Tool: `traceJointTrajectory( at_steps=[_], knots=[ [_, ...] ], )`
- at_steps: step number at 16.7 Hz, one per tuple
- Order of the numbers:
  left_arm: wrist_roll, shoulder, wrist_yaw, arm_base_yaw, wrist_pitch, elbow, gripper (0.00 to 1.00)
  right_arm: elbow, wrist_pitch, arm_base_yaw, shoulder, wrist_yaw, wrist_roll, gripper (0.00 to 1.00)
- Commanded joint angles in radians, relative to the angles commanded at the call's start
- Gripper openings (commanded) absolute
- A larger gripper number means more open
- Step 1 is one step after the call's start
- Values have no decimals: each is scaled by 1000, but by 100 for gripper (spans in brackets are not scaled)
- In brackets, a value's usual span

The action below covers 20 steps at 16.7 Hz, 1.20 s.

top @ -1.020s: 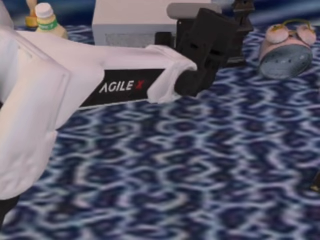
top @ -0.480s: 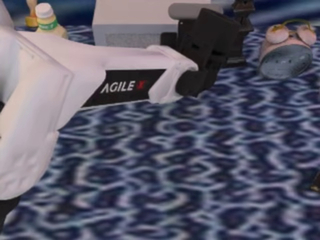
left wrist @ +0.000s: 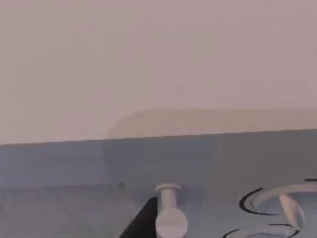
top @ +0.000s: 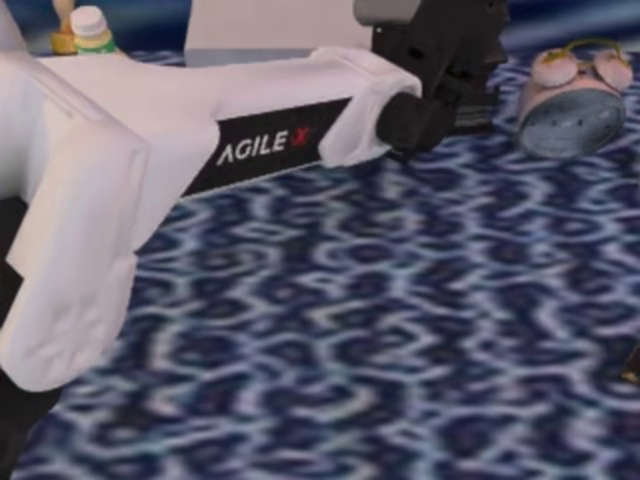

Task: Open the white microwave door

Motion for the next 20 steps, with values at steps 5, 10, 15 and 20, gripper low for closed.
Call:
traceJointTrajectory(
  at_steps=[5,10,15,20],
  knots=[
    [-89,81,104,34,-408,275,0,0,0,0,0,0,0,100],
    [-163,135,202,68,-736,495,0,0,0,0,0,0,0,100],
    [-184,154,234,79,-820,559,0,0,0,0,0,0,0,100],
    [-184,154,234,79,-820,559,0,0,0,0,0,0,0,100]
  ],
)
